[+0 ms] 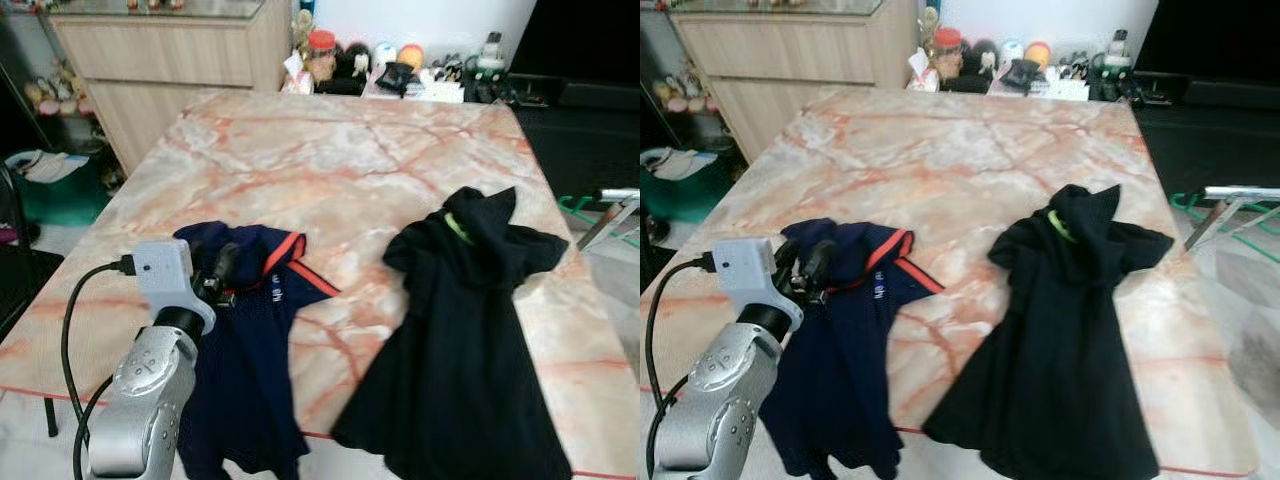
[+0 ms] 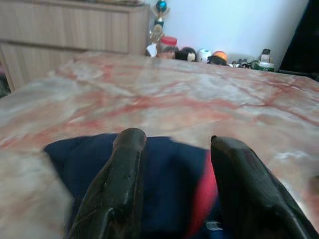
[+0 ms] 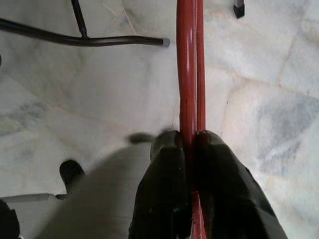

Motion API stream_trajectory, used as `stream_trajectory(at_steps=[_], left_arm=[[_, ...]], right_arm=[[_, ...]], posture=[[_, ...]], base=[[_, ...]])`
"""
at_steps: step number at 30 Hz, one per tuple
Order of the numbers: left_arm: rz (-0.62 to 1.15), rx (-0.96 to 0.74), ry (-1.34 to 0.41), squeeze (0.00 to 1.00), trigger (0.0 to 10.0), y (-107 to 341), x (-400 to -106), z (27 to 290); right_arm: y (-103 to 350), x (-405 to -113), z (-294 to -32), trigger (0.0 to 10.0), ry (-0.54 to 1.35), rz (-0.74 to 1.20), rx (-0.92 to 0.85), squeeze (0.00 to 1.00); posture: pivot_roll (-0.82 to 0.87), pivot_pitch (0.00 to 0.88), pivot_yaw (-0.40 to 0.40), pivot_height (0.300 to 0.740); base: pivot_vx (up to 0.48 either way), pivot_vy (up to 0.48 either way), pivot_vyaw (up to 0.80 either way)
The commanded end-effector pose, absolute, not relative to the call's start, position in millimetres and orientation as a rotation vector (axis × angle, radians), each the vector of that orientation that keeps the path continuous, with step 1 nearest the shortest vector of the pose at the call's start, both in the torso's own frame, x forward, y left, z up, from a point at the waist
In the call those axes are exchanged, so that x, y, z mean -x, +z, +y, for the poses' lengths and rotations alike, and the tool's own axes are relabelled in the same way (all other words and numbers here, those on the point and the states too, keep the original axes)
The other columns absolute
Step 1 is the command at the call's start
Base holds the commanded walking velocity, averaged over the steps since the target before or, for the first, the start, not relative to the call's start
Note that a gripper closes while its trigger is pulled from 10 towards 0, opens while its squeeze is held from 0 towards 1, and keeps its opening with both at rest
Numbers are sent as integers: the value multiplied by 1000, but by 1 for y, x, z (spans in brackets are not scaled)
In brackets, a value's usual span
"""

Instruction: Hang hanger

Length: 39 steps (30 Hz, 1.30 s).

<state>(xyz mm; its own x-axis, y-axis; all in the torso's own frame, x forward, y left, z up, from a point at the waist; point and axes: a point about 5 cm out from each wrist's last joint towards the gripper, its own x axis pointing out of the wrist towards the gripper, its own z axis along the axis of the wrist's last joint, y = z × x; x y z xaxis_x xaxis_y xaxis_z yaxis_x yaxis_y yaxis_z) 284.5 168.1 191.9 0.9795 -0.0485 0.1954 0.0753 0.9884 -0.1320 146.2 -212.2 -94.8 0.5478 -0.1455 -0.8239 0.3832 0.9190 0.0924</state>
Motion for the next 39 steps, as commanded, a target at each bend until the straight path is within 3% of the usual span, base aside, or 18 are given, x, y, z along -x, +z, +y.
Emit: stream_trajectory(at_steps=[1, 39], left_arm=[[-206, 139, -81, 0, 10000, 194, -283, 163], [-209, 118, -65, 0, 10000, 196, -284, 167]], right_arm=[[-96, -138, -218, 10000, -344, 957, -272, 0], [-96, -140, -219, 10000, -391, 940, -300, 0]], posture=[[59, 118, 11, 740], [55, 162, 9, 740]], base=[[0, -480, 0], [0, -480, -40]])
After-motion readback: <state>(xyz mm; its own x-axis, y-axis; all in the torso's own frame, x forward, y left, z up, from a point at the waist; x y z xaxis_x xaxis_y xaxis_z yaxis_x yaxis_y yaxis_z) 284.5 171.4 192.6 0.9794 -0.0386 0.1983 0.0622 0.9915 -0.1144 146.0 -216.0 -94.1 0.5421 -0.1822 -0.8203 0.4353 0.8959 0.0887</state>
